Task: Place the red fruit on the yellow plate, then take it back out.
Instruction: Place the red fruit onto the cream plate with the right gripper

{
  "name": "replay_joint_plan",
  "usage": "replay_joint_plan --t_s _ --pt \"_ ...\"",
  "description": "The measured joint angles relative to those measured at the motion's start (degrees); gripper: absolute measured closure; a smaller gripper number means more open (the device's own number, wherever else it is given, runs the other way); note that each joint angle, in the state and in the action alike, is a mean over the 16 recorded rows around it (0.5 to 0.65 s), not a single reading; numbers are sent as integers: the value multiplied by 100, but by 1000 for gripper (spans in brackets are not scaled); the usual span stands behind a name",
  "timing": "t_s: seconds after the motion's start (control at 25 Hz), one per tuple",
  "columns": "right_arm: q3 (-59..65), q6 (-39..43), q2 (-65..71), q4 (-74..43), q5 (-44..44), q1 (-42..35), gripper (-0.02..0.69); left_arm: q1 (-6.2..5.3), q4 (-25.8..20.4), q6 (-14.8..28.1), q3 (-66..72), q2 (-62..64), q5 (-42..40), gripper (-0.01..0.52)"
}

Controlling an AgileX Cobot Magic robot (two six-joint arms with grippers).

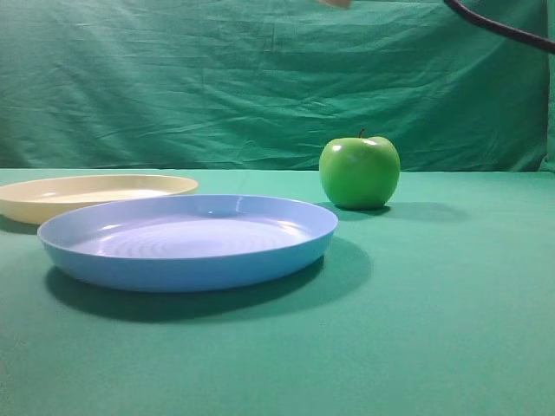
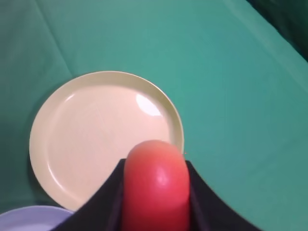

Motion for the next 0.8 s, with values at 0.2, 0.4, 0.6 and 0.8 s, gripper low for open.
replay_joint_plan --t_s 0.2,0.4,0.6,0.8 --pt "-591 -388 904 299 -211 370 457 0 0 0 0 0 0 514" --pt "-845 -814 1529 691 -511 521 355 0 0 0 0 0 0 514" --pt "-928 -1195 1857 1034 -771 573 209 0 0 0 0 0 0 514" --pt "-940 -1342 1905 1171 -830 581 69 0 0 0 0 0 0 514"
